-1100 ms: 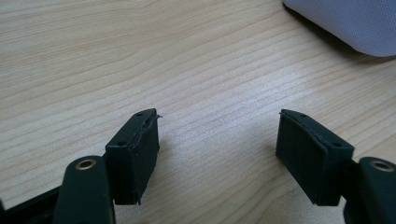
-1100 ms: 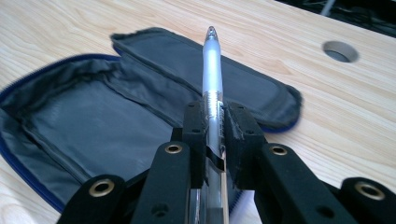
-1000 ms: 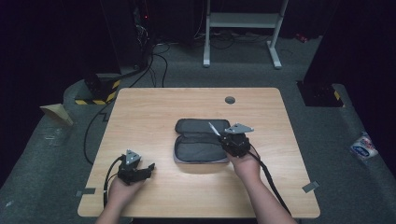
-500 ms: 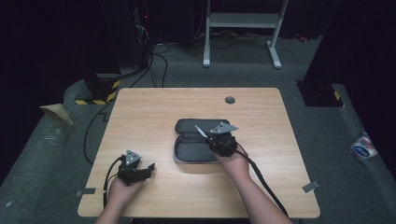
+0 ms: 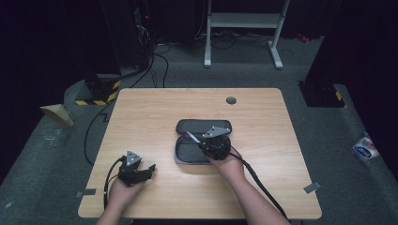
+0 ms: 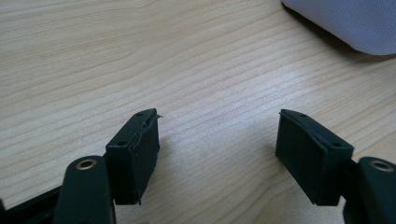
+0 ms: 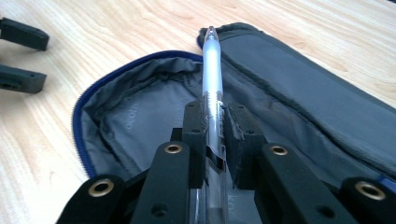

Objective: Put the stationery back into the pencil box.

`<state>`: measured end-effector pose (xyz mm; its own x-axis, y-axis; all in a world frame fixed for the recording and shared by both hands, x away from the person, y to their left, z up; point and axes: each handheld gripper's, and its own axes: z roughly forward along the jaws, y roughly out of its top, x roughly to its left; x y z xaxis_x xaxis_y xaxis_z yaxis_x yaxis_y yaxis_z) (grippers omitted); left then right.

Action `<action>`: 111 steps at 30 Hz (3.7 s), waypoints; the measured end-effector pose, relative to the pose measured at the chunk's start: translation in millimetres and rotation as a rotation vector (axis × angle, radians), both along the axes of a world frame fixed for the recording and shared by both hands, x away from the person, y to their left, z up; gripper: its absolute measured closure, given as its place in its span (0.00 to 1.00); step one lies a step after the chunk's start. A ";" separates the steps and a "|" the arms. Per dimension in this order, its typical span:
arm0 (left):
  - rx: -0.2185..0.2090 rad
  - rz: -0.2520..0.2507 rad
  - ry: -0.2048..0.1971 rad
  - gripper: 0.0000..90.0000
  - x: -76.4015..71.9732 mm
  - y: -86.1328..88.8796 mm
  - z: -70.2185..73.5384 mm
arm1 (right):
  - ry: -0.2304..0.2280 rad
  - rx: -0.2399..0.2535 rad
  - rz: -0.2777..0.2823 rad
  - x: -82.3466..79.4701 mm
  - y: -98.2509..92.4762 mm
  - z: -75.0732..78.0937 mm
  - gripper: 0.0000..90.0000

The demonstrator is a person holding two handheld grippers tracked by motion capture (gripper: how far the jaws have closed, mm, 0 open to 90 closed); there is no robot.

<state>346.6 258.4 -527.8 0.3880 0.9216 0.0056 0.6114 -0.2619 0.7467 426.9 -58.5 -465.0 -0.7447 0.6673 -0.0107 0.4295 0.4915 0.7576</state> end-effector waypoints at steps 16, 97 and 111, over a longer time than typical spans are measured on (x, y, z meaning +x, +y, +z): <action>0.005 -0.003 -0.002 0.34 -0.1 0.4 0.1 | 0.031 -0.018 0.024 2.6 4.5 -7.1 0.87; 0.012 0.049 0.028 0.16 -4.1 1.4 -0.6 | -0.077 0.105 -0.260 -33.4 -100.8 -5.9 0.17; 0.005 0.022 0.003 0.23 -7.6 0.6 -1.2 | -0.040 0.042 -0.392 -42.4 -168.3 -34.4 0.18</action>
<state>338.9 259.0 -529.0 0.3681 0.9297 0.0089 0.6194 -0.2524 0.7434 384.5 -226.8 -499.4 -0.4327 0.9015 -0.0014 0.5484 0.2645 0.7933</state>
